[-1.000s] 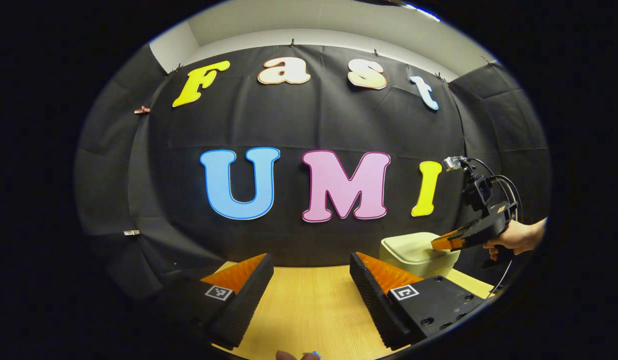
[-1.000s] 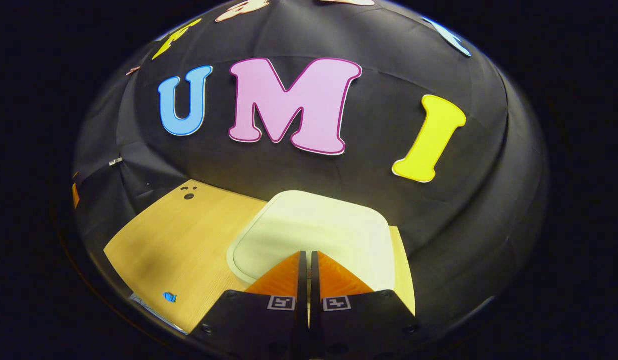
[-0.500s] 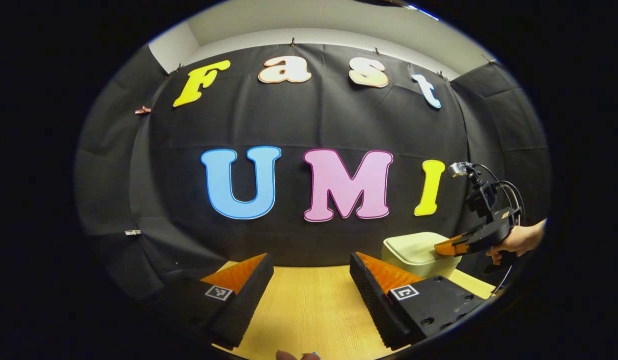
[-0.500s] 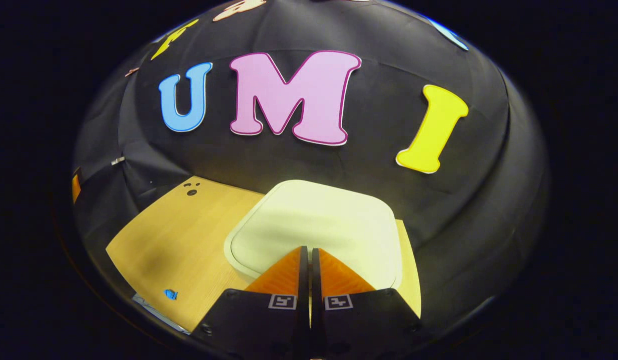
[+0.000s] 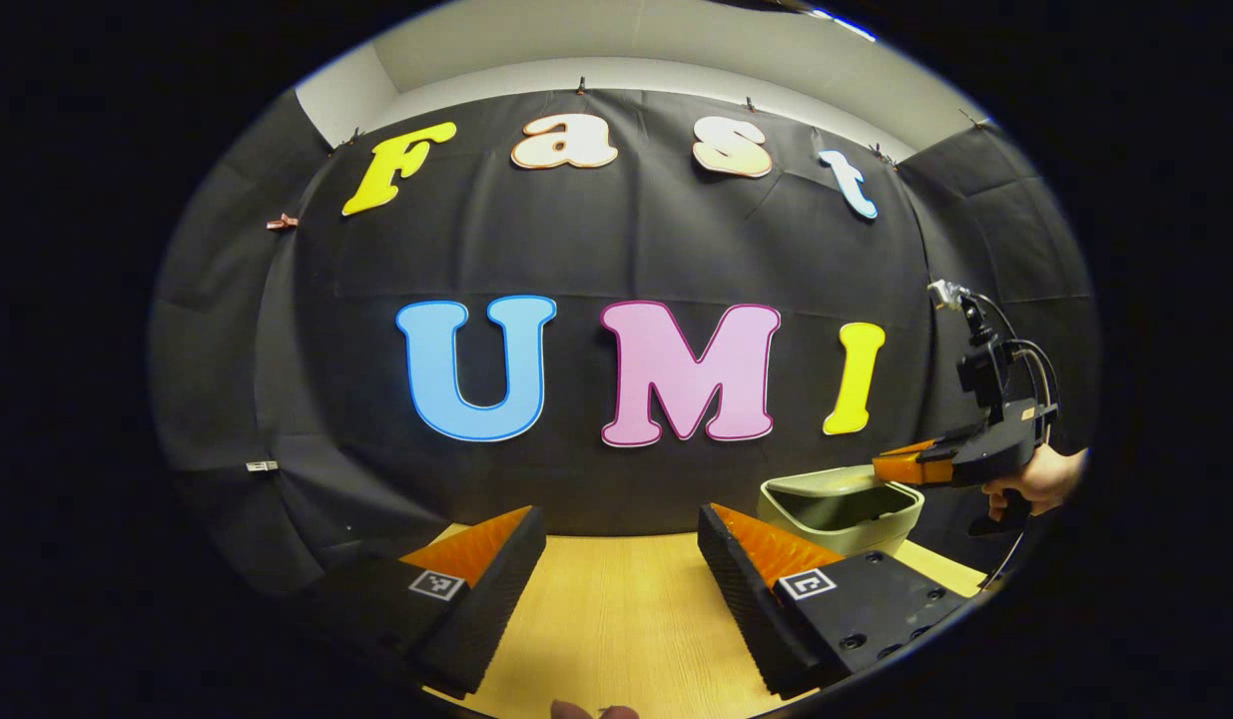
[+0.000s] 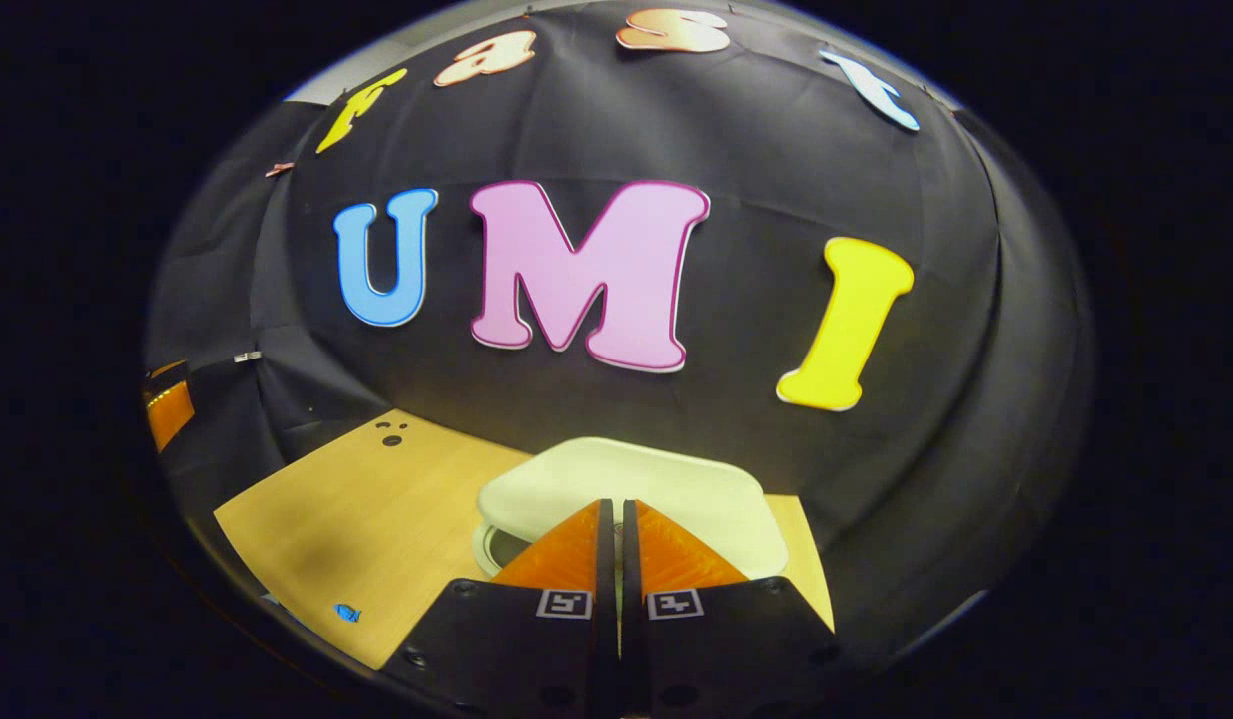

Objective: Press the lid of the desktop garbage bin to open it, pick up the crumpled paper on the desktop and throw it into the bin, then pick up the pop can on the desktop and drop it into the bin, and finally close the garbage bin lid.

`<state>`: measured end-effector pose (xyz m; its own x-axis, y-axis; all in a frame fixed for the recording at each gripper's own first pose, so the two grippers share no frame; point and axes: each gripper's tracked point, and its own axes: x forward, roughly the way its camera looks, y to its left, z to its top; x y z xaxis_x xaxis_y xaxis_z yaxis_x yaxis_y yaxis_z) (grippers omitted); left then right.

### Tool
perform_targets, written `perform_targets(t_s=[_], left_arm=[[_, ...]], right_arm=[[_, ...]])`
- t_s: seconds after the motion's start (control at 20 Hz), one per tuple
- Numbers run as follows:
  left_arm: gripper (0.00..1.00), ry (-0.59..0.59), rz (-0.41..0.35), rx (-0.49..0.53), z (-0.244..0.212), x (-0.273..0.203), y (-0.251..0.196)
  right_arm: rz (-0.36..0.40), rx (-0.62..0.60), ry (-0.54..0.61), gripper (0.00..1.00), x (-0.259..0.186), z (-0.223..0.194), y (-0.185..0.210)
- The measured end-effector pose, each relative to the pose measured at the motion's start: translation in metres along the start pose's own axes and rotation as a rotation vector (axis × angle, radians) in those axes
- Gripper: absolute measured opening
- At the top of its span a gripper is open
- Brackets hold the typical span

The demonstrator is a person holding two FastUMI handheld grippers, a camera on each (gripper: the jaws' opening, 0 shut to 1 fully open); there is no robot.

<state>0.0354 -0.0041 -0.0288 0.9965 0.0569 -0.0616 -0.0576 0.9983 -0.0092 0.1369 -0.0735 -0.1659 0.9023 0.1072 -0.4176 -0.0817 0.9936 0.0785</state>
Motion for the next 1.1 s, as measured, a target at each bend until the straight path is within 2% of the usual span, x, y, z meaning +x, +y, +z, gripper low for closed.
perform_targets(t_s=[0.4,0.55,0.6,0.65,0.75,0.8,0.95,1.1], left_arm=[[0.98,-0.007,-0.024,0.004,0.002,0.002,-0.007],[0.99,0.001,-0.027,0.005,-0.001,0.001,-0.008],[0.98,0.005,-0.028,0.005,-0.004,0.0,-0.007],[0.98,0.008,-0.031,0.003,-0.005,-0.001,-0.008],[0.98,0.016,-0.037,0.004,-0.009,-0.001,-0.008],[0.99,0.02,-0.041,0.008,-0.011,-0.002,-0.008],[0.99,0.044,-0.053,0.014,-0.022,-0.005,-0.007],[0.99,0.078,-0.064,0.014,-0.039,-0.01,-0.007]], right_arm=[[0.026,0.018,-0.065,0.05,-0.018,0.029,0.007],[0.054,-0.01,-0.107,0.06,-0.031,0.035,0.018],[0.061,-0.023,-0.117,0.1,-0.034,0.035,0.02],[0.066,-0.034,-0.125,0.21,-0.038,0.036,0.023],[0.069,-0.053,-0.141,0.36,-0.046,0.038,0.03],[0.076,-0.061,-0.151,0.36,-0.051,0.039,0.035],[0.1,-0.076,-0.166,0.55,-0.062,0.038,0.052],[0.135,-0.069,-0.149,0.65,-0.074,0.03,0.07]])
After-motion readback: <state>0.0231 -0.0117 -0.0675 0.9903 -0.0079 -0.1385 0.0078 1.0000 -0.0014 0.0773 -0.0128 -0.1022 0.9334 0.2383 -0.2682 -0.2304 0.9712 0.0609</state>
